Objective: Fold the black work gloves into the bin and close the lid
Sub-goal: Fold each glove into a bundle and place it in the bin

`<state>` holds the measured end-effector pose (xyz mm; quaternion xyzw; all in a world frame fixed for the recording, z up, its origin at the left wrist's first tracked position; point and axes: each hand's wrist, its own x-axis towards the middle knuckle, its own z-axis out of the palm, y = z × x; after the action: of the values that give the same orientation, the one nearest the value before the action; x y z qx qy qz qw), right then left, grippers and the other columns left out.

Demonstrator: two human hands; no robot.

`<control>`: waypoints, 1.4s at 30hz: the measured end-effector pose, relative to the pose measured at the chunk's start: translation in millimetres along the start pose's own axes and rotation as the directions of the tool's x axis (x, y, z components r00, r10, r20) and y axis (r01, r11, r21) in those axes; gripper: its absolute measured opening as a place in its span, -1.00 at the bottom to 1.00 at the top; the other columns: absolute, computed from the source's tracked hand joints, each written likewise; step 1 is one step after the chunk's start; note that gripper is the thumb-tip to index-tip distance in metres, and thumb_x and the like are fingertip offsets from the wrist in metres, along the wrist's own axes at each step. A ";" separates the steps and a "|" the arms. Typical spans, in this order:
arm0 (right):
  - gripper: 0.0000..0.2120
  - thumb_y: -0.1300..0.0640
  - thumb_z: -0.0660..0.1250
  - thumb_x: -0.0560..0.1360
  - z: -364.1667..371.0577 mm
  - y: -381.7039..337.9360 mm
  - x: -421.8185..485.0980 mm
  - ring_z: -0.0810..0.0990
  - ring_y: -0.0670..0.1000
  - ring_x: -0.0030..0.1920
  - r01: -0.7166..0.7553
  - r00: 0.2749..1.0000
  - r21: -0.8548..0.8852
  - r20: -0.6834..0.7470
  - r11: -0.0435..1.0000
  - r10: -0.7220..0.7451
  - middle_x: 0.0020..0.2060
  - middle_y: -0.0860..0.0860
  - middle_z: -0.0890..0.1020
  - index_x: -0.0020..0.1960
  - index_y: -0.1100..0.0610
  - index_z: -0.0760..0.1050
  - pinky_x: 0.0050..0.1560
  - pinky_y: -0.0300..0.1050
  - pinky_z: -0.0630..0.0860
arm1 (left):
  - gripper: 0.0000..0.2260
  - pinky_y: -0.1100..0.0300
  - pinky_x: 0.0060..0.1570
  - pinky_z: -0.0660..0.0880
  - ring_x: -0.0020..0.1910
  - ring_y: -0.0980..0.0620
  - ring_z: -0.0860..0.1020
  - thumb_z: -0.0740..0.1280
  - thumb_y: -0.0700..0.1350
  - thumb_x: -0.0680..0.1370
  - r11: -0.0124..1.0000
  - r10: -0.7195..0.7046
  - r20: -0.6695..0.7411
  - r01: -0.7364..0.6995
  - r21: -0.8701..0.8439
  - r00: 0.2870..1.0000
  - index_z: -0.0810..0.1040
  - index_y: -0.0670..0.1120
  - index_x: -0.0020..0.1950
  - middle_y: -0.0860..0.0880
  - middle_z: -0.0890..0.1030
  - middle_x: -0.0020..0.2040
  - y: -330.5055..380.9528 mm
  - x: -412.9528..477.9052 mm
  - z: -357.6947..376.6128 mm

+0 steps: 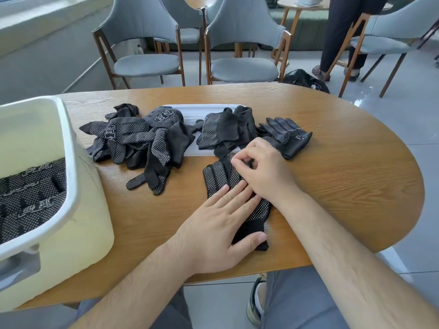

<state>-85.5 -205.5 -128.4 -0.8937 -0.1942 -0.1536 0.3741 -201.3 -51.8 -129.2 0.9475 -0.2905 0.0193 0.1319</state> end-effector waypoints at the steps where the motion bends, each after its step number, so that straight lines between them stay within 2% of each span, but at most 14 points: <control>1: -0.92 0.03 0.45 0.53 -0.2 0.7 -0.2 0.44 -0.28 -0.23 -0.010 1.000 0.001 -0.007 1.000 0.010 -0.19 -0.17 0.47 -0.14 -0.04 0.67 -0.16 -0.20 0.45 | -0.34 0.06 0.61 -0.16 0.60 0.17 -0.28 -0.04 0.34 0.66 1.000 -0.002 -0.001 0.002 -0.004 1.000 -0.03 0.04 0.67 0.09 -0.13 0.66 -0.5 -0.1 0.4; 4: -0.92 0.01 0.44 0.52 -0.3 2.1 0.8 0.47 -0.20 -0.19 -0.044 0.999 -0.022 0.010 0.999 0.044 -0.19 -0.15 0.49 -0.15 -0.04 0.66 -0.09 -0.09 0.52 | -0.34 0.06 0.61 -0.15 0.61 0.17 -0.26 -0.02 0.35 0.65 1.000 -0.005 -0.011 0.005 -0.018 1.000 0.02 0.04 0.67 0.09 -0.10 0.66 -0.9 0.2 0.2; 7: -0.93 -0.01 0.45 0.50 0.7 3.3 2.2 0.52 -0.13 -0.13 -0.093 0.994 -0.030 0.057 0.995 0.094 -0.18 -0.12 0.52 -0.15 -0.06 0.67 -0.05 -0.04 0.55 | -0.36 0.07 0.61 -0.12 0.62 0.17 -0.18 0.04 0.35 0.64 0.998 -0.005 -0.051 0.002 -0.066 0.999 0.17 0.04 0.64 0.08 0.03 0.66 0.5 0.6 -0.6; 11: -0.94 -0.01 0.46 0.51 -0.5 2.9 3.9 0.51 -0.18 -0.16 -0.052 0.999 0.040 0.013 0.998 0.051 -0.19 -0.14 0.52 -0.11 -0.08 0.70 -0.07 -0.14 0.50 | -0.56 0.09 0.56 0.13 0.58 0.16 0.17 0.19 0.22 0.65 0.984 -0.015 -0.184 -0.017 -0.175 0.983 0.48 0.02 0.44 0.12 0.37 0.51 -1.2 -2.5 -3.2; 14: -0.85 -0.15 0.43 0.48 -0.3 -4.9 9.7 0.53 -0.15 -0.05 0.030 0.999 0.091 0.039 0.995 -0.034 -0.15 -0.16 0.52 -0.04 -0.13 0.71 0.01 -0.13 0.50 | -0.63 0.14 0.48 0.25 0.50 0.13 0.32 0.22 0.16 0.66 0.989 0.015 -0.192 -0.043 -0.143 0.981 0.53 0.01 0.37 0.11 0.45 0.43 -0.4 -2.7 -2.9; 17: -0.82 -0.23 0.46 0.44 6.5 -8.7 13.7 0.49 -0.09 0.03 0.075 0.983 -0.040 0.169 0.996 -0.067 -0.13 -0.17 0.50 -0.03 -0.19 0.71 0.14 0.01 0.49 | -0.63 0.20 0.46 0.25 0.45 0.10 0.37 0.25 0.14 0.63 0.990 0.019 -0.171 -0.043 -0.138 0.985 0.54 0.00 0.36 0.12 0.46 0.41 2.0 -1.3 -2.7; 20: -0.90 -0.16 0.49 0.45 9.8 -9.6 13.1 0.47 -0.09 0.00 0.086 0.982 -0.037 0.171 0.996 -0.079 -0.17 -0.16 0.50 -0.09 -0.17 0.73 0.16 0.08 0.48 | -0.63 0.21 0.45 0.25 0.44 0.11 0.38 0.26 0.13 0.62 0.988 0.011 -0.165 -0.036 -0.149 0.986 0.54 0.01 0.36 0.13 0.47 0.40 1.7 -2.2 -4.3; 26: -0.94 -0.03 0.51 0.49 4.5 -12.2 8.9 0.53 -0.06 -0.04 0.100 0.995 0.009 0.025 0.995 -0.100 -0.21 -0.11 0.55 -0.10 -0.06 0.73 0.04 -0.07 0.50 | -0.66 0.24 0.49 0.20 0.47 0.14 0.35 0.29 0.10 0.61 0.984 0.008 -0.198 -0.043 -0.172 0.980 0.57 0.00 0.33 0.12 0.49 0.41 1.7 -1.9 -2.8; 33: -0.94 -0.07 0.46 0.51 6.9 -9.3 8.6 0.54 -0.10 -0.03 -0.014 0.992 -0.064 0.125 0.998 0.022 -0.15 -0.12 0.55 -0.06 -0.11 0.70 0.01 -0.08 0.50 | -0.68 0.17 0.50 0.24 0.50 0.15 0.33 0.28 0.05 0.63 0.973 0.010 -0.201 -0.056 -0.223 0.979 0.57 -0.02 0.35 0.10 0.48 0.44 0.9 -2.9 -1.4; 35: -0.92 -0.04 0.44 0.53 4.8 -11.2 8.6 0.52 -0.11 -0.03 -0.006 0.993 -0.062 0.120 0.998 0.013 -0.15 -0.12 0.54 0.01 -0.12 0.69 -0.03 -0.12 0.46 | -0.74 0.17 0.42 0.33 0.41 0.13 0.43 0.31 0.01 0.62 0.969 0.018 -0.248 -0.078 -0.235 0.969 0.61 -0.03 0.27 0.09 0.53 0.36 0.9 -5.5 -3.1; 38: -0.90 -0.05 0.44 0.53 0.4 -21.6 12.2 0.52 -0.12 0.00 0.076 0.992 -0.006 0.104 0.997 -0.075 -0.14 -0.11 0.54 0.02 -0.13 0.69 0.03 -0.16 0.45 | -0.86 0.12 0.09 0.44 0.08 0.07 0.51 0.38 0.00 0.57 0.975 0.022 -0.339 -0.095 -0.201 0.941 0.65 0.00 0.07 0.10 0.56 0.09 2.0 -10.0 -8.1; 40: -0.84 -0.16 0.46 0.49 0.5 -28.7 15.8 0.50 -0.10 0.03 0.098 0.977 -0.011 0.194 0.995 -0.094 -0.11 -0.12 0.53 0.01 -0.14 0.69 0.09 -0.15 0.42 | -0.87 0.09 -0.03 0.43 -0.04 0.05 0.48 0.42 0.04 0.52 0.979 0.058 -0.334 -0.120 -0.165 0.941 0.64 0.00 -0.02 0.10 0.55 -0.02 3.0 -10.0 -9.1; 42: -0.81 -0.21 0.46 0.47 6.3 -31.4 17.8 0.47 -0.07 0.03 0.133 0.952 -0.095 0.287 0.986 -0.101 -0.11 -0.13 0.52 -0.01 -0.14 0.70 0.14 -0.07 0.41 | -0.83 0.11 -0.06 0.42 -0.09 0.04 0.46 0.45 0.07 0.50 0.974 0.103 -0.310 -0.159 -0.161 0.945 0.63 -0.01 -0.05 0.09 0.54 -0.06 3.1 -9.9 -7.7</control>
<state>-83.5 -176.5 -106.0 -0.9132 -0.2891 -0.0576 0.2814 -210.9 -46.8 -122.2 0.8958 -0.3303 0.1445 0.2599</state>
